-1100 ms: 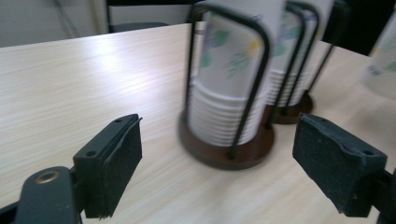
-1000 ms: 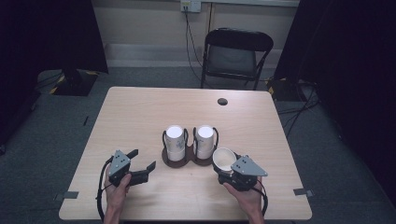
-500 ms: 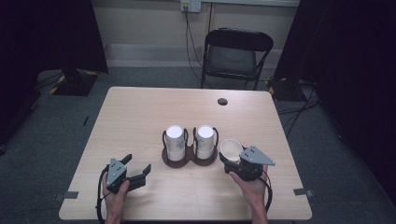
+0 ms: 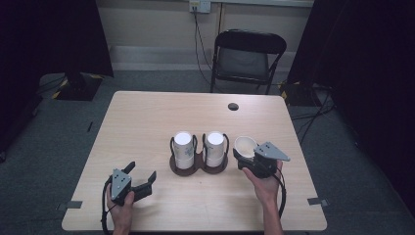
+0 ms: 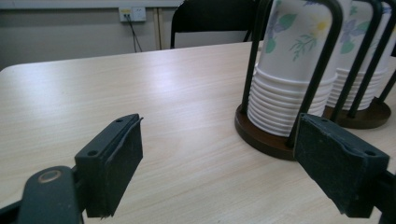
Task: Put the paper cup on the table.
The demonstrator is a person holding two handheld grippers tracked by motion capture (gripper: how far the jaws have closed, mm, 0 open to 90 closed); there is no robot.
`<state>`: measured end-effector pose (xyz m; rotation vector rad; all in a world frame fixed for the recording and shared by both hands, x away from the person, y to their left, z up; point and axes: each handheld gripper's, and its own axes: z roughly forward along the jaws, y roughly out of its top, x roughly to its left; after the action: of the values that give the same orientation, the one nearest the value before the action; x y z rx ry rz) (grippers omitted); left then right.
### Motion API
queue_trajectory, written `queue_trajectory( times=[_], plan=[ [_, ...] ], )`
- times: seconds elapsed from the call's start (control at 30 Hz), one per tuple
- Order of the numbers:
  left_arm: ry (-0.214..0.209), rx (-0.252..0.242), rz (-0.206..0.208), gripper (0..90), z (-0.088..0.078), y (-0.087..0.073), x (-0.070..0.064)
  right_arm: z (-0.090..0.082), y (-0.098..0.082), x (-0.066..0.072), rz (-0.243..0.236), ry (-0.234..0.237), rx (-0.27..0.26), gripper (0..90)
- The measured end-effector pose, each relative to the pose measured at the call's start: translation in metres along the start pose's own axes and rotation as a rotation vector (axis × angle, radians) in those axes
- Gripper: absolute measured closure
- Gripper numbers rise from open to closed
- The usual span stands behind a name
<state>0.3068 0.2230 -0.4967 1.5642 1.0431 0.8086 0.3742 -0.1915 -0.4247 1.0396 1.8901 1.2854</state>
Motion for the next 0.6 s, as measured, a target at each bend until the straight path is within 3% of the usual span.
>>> queue_trajectory(
  times=[0.17, 0.37, 0.6],
  plan=[
    [-0.009, -0.006, 0.007, 15.6, -0.001, 0.000, 0.000, 0.008, 0.006, -0.007, 0.006, -0.012, -0.008, 30.5],
    [-0.016, -0.010, -0.024, 15.6, -0.001, 0.000, 0.003, 0.018, 0.009, -0.020, 0.036, -0.022, -0.009, 30.6],
    [-0.010, -0.016, -0.032, 15.5, -0.001, -0.001, 0.003, 0.028, 0.014, -0.030, 0.031, -0.042, 0.000, 30.3]
  ],
)
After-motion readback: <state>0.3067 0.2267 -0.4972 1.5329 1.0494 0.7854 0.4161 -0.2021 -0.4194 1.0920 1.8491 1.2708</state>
